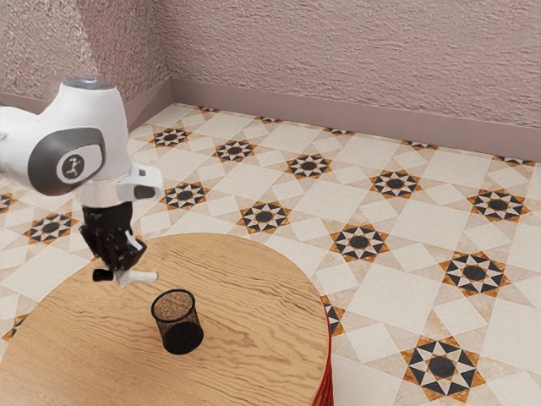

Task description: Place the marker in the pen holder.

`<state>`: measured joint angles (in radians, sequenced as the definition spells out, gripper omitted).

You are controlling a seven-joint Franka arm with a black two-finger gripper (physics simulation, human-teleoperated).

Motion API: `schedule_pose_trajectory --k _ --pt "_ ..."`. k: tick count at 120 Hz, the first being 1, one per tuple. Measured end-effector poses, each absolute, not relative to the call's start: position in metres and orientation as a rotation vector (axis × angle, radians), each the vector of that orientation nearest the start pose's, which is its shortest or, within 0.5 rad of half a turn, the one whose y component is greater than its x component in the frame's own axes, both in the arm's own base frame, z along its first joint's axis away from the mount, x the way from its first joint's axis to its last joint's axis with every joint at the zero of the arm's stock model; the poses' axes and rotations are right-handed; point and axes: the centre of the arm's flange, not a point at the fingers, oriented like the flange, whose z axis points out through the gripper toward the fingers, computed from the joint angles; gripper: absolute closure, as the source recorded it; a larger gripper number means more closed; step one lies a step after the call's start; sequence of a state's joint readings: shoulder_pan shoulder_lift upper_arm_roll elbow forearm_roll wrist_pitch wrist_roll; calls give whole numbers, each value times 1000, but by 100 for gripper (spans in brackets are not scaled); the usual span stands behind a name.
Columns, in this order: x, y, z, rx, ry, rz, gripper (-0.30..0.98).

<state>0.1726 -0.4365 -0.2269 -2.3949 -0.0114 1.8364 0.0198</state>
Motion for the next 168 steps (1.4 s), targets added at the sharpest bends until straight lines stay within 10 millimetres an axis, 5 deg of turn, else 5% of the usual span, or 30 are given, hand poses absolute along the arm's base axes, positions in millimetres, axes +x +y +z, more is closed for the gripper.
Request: schedule_pose_trajectory --k 13,36,71,122,168 --pt "401 -32 454 -3046 2 487 79" --pt "404 -52 439 -2945 9 736 79" --pt "444 -58 432 -2858 24 786 78" --pt "443 -96 411 -2843 78 821 75" --pt "477 -84 374 -2861 39 850 75"
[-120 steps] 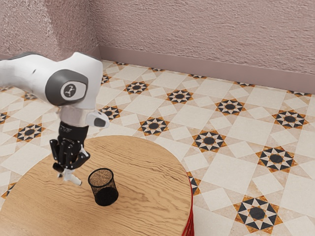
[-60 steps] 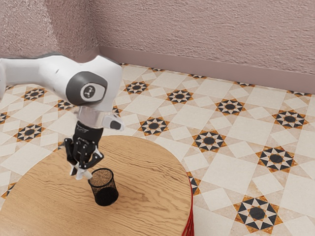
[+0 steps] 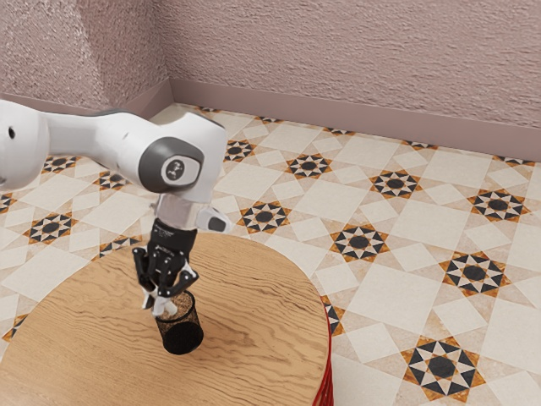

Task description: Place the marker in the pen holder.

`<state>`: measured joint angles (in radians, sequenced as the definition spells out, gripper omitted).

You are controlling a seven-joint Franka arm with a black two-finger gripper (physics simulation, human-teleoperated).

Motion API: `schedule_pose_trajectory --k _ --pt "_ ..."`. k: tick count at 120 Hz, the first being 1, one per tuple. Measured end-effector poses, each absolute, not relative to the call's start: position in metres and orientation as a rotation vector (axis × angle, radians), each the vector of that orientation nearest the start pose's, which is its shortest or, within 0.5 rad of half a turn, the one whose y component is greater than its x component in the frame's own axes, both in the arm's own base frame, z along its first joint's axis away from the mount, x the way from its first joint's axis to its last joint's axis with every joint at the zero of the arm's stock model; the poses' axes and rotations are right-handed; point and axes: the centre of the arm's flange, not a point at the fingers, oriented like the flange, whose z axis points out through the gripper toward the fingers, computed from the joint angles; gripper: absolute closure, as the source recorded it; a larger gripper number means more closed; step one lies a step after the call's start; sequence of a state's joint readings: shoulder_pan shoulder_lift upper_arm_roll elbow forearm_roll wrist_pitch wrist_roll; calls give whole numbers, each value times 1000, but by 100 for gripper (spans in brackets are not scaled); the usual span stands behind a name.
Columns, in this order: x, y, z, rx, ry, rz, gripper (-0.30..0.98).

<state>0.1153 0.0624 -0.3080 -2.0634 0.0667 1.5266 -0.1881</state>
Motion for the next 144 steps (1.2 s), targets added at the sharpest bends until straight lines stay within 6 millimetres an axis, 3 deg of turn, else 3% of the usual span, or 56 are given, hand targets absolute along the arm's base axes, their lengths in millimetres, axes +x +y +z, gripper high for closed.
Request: schedule_pose_trajectory --k 22,42,72,100,108,124,137,144 --pt "489 -69 365 -2868 11 848 75" --pt "493 -69 357 -2870 19 850 75" --pt "499 -58 332 -2887 3 880 74" --pt "501 -53 341 -2921 -56 845 27" --pt "501 -48 369 -2939 -83 759 20" --pt "489 -35 467 -2986 -150 461 11" --pt "509 -16 578 -3019 -211 83 6" --pt "515 -18 639 -3019 -209 -107 5"
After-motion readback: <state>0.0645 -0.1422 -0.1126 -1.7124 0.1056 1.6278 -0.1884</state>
